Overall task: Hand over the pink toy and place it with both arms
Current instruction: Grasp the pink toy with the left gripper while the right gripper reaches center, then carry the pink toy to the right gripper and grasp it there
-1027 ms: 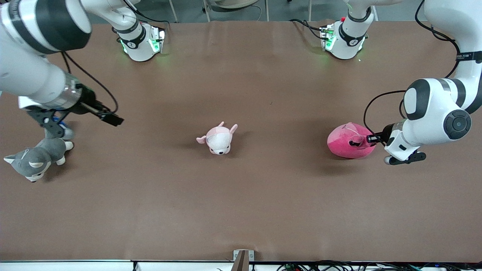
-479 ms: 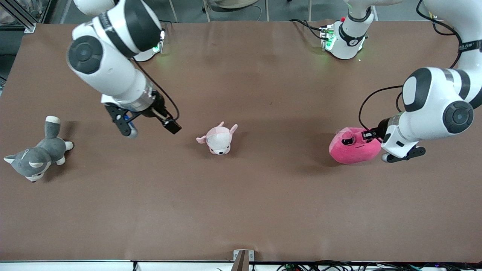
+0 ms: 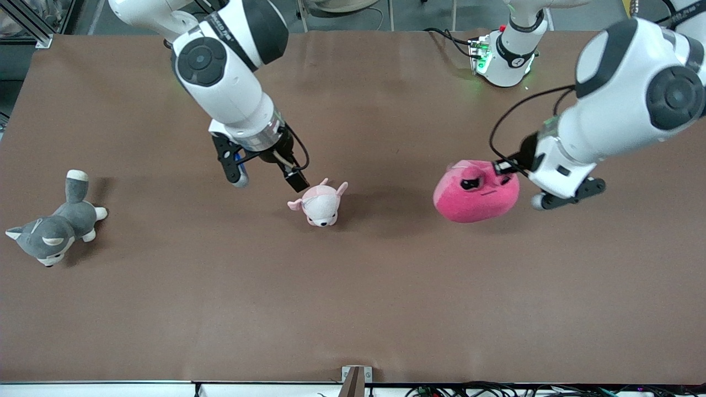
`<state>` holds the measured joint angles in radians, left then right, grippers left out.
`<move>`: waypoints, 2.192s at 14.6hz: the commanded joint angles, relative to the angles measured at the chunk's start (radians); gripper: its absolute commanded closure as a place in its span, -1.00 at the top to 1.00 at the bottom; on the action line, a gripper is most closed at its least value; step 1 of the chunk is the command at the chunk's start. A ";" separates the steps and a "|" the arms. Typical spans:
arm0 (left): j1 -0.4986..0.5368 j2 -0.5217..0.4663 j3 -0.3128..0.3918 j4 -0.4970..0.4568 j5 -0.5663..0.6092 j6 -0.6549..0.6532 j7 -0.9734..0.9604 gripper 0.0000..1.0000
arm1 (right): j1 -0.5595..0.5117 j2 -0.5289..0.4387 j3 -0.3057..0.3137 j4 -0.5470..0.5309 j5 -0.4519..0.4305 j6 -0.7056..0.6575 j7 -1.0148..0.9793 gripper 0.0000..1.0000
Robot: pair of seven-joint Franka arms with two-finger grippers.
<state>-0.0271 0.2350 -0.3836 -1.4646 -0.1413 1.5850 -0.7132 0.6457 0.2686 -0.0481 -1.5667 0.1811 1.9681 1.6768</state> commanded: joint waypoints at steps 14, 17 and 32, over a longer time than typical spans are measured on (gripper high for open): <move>-0.318 0.096 -0.075 0.092 0.000 0.148 -0.359 -0.95 | 0.103 0.058 -0.010 0.111 0.104 0.015 0.281 1.00; -0.324 0.104 -0.074 0.096 0.000 0.150 -0.361 -0.95 | 0.115 0.057 -0.009 0.111 0.104 0.012 0.279 1.00; -0.324 0.102 -0.074 0.099 0.000 0.150 -0.361 -0.95 | 0.121 0.049 0.005 0.111 0.104 0.012 0.265 -0.99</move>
<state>-0.3378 0.3244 -0.4613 -1.3971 -0.1423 1.7355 -1.0629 0.7700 0.3194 -0.0423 -1.4679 0.2626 1.9867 1.9421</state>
